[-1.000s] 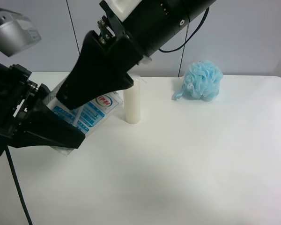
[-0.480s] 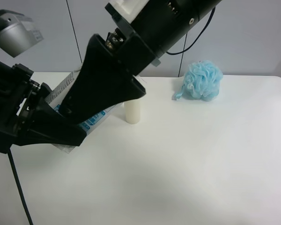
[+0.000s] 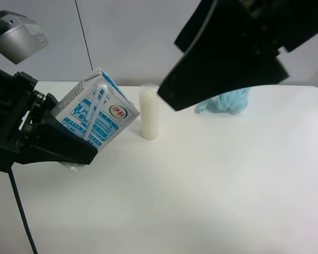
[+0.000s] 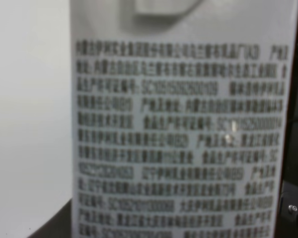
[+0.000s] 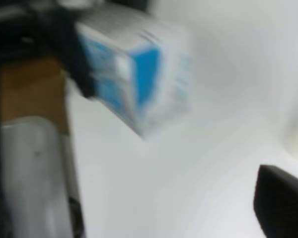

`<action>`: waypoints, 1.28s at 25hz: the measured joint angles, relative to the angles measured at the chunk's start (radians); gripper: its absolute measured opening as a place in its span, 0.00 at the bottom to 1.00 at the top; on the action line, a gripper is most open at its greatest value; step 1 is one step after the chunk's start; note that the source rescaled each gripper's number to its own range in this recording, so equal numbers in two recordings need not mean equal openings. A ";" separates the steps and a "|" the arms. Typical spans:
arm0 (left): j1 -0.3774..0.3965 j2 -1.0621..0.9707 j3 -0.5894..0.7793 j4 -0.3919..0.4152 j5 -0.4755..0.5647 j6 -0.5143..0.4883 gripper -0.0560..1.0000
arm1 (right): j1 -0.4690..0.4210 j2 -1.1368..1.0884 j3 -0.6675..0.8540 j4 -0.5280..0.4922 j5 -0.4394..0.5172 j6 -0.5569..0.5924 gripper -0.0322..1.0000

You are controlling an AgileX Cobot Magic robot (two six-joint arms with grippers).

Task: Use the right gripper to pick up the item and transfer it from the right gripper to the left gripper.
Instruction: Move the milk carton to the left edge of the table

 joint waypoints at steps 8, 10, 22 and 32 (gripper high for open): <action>0.000 0.000 0.000 0.007 0.025 0.000 0.05 | 0.000 -0.173 0.079 -0.199 -0.003 0.295 1.00; 0.000 0.000 0.000 0.016 0.025 0.000 0.05 | 0.000 -0.233 0.168 -0.219 -0.002 0.305 1.00; 0.000 0.000 0.000 0.030 0.025 -0.001 0.05 | 0.000 -0.696 0.732 -0.284 -0.072 0.462 1.00; 0.000 0.000 0.000 0.030 0.025 -0.001 0.05 | 0.000 -1.081 0.884 -0.350 -0.153 0.549 0.99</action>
